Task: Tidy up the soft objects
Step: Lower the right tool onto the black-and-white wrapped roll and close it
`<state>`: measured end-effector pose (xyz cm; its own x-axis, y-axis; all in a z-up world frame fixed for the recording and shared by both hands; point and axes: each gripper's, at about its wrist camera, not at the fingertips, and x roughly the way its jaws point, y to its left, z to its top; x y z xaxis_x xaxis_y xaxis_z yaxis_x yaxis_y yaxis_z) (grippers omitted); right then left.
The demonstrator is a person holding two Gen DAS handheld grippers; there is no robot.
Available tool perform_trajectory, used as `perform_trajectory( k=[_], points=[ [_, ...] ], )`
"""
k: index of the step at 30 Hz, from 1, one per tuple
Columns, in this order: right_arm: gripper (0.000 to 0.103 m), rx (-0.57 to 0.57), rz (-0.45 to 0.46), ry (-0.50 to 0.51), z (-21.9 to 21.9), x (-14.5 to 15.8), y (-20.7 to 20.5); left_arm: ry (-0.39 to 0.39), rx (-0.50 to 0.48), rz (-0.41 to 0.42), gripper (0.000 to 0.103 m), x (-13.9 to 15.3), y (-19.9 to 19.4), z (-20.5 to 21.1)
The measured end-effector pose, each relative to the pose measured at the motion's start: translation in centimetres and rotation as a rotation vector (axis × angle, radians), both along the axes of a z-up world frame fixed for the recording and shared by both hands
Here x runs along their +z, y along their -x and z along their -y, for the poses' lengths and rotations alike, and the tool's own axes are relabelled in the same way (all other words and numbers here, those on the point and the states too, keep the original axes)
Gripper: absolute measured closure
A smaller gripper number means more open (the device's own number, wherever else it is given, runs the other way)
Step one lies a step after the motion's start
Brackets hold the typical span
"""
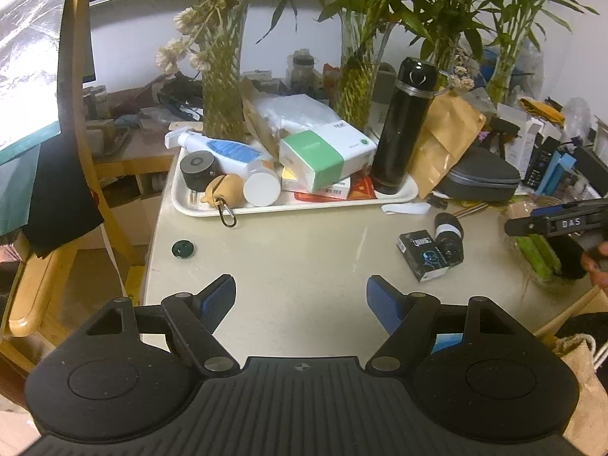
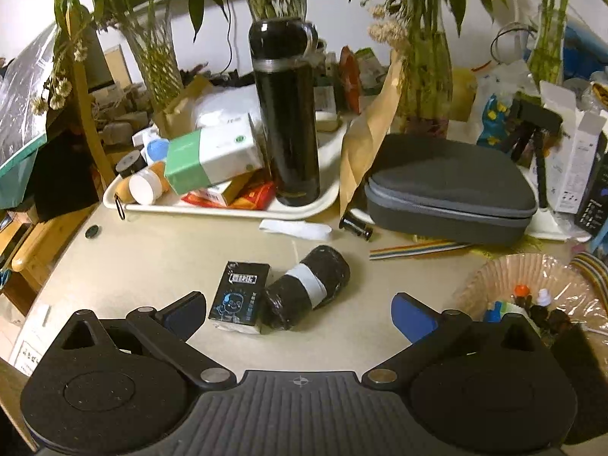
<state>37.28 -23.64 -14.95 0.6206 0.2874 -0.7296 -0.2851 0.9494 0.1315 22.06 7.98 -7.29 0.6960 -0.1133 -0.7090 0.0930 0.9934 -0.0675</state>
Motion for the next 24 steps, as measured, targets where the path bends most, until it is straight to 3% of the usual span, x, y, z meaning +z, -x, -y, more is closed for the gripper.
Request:
perform_trajectory(
  k=[9, 13, 24],
  points=[
    [0.000, 0.014, -0.034, 0.063, -1.1, -2.3, -2.7, -0.012, -0.014, -0.035, 0.027, -0.6, -0.6, 0.4],
    [0.002, -0.015, -0.090, 0.006, -0.9, -3.7, -4.7, -0.018, -0.016, -0.049, 0.027, -0.8, -0.7, 0.5],
    [0.032, -0.175, -0.272, -0.159, 0.3, -8.2, -9.5, 0.008, -0.013, -0.083, 0.027, -1.3, -1.1, 0.0]
  ],
)
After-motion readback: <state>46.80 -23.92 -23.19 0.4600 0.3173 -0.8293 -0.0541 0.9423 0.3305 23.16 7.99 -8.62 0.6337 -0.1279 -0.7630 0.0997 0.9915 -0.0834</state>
